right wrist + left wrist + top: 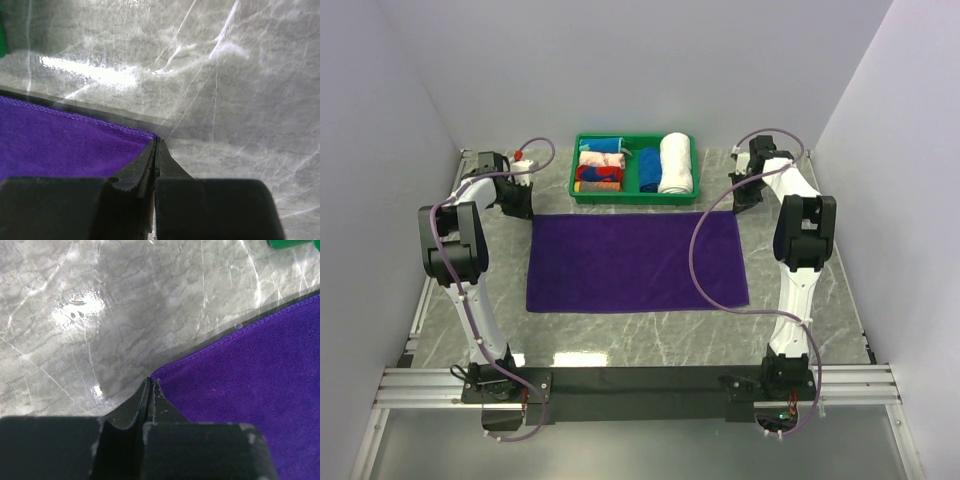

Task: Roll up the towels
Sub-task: Fold the towel

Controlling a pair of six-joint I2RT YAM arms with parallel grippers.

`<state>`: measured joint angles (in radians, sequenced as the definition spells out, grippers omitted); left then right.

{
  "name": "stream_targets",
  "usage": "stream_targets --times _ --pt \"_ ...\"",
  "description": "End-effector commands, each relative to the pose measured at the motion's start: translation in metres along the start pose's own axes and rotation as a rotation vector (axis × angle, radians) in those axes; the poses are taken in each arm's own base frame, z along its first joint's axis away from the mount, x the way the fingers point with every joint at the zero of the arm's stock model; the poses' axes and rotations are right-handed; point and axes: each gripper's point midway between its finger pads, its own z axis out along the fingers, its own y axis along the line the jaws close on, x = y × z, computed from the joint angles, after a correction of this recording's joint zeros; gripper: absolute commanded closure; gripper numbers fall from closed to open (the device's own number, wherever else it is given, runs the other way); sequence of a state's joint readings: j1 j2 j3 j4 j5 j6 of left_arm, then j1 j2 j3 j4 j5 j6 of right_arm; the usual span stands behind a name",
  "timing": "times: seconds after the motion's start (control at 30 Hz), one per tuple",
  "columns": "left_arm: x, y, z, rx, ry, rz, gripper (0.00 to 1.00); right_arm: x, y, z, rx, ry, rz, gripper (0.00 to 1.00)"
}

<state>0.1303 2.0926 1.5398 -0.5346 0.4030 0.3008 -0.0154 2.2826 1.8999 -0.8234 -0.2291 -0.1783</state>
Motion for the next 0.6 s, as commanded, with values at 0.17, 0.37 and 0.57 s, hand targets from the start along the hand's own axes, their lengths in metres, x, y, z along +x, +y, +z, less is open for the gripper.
stream_targets --times 0.17,0.37,0.57 --pt "-0.01 0.005 -0.012 -0.023 -0.026 0.009 0.74 -0.006 -0.005 -0.028 0.054 -0.032 -0.028 0.74" --pt "-0.006 0.012 -0.044 -0.041 -0.037 -0.015 0.54 0.002 -0.02 -0.056 0.109 -0.041 -0.031 0.54" --pt "0.026 -0.018 -0.119 0.068 -0.061 0.146 0.5 0.055 0.006 -0.119 -0.011 -0.015 -0.164 0.57"
